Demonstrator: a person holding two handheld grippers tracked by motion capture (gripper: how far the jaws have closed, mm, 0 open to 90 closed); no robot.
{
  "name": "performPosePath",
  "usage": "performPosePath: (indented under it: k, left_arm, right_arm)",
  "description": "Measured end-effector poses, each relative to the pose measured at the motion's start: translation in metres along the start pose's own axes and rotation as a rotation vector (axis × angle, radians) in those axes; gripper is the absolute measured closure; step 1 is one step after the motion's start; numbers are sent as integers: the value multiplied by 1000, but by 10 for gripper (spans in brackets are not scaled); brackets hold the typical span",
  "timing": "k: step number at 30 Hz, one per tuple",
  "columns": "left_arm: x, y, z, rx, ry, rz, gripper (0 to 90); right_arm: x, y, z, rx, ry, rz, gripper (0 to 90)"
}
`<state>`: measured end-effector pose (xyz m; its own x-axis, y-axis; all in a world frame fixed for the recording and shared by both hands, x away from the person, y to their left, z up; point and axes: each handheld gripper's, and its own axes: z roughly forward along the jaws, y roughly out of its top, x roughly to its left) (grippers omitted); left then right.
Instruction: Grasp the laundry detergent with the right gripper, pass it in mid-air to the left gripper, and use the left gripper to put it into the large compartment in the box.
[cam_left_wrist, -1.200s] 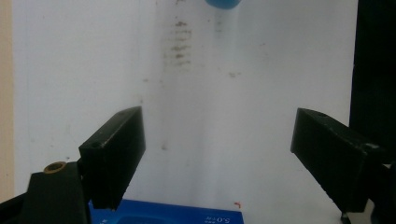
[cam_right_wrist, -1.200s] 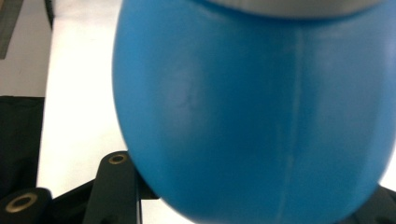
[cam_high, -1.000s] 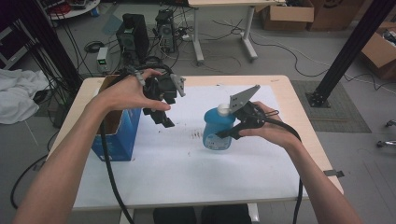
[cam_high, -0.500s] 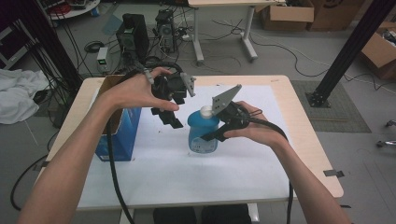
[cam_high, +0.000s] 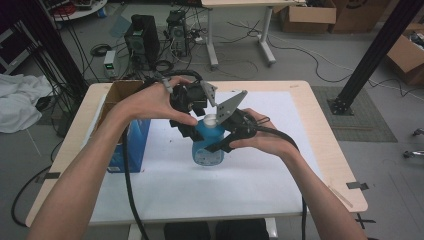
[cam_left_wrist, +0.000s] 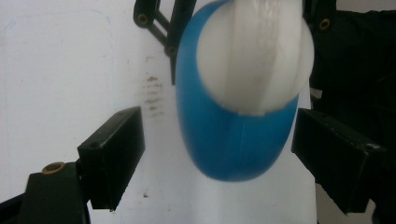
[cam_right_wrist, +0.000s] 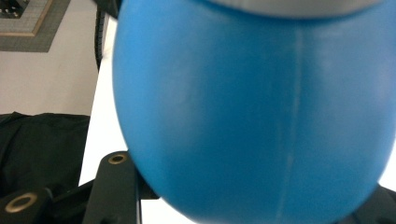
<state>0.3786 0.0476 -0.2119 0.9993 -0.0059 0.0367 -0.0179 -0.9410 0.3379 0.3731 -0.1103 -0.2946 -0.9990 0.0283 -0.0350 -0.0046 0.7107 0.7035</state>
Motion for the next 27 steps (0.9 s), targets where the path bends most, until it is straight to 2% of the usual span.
performPosePath:
  k: [5,17,27]
  left_arm:
    - [-1,2,6,-9,-11,2,179]
    - [-4,-2,13,-74,-12,-9,187]
    - [-4,-4,17,-96,-7,-10,196]
  right_arm:
    - [0,1,2,-3,-3,2,457]
    - [0,2,3,-14,-2,5,457]
    - [-1,0,5,-13,0,17,457]
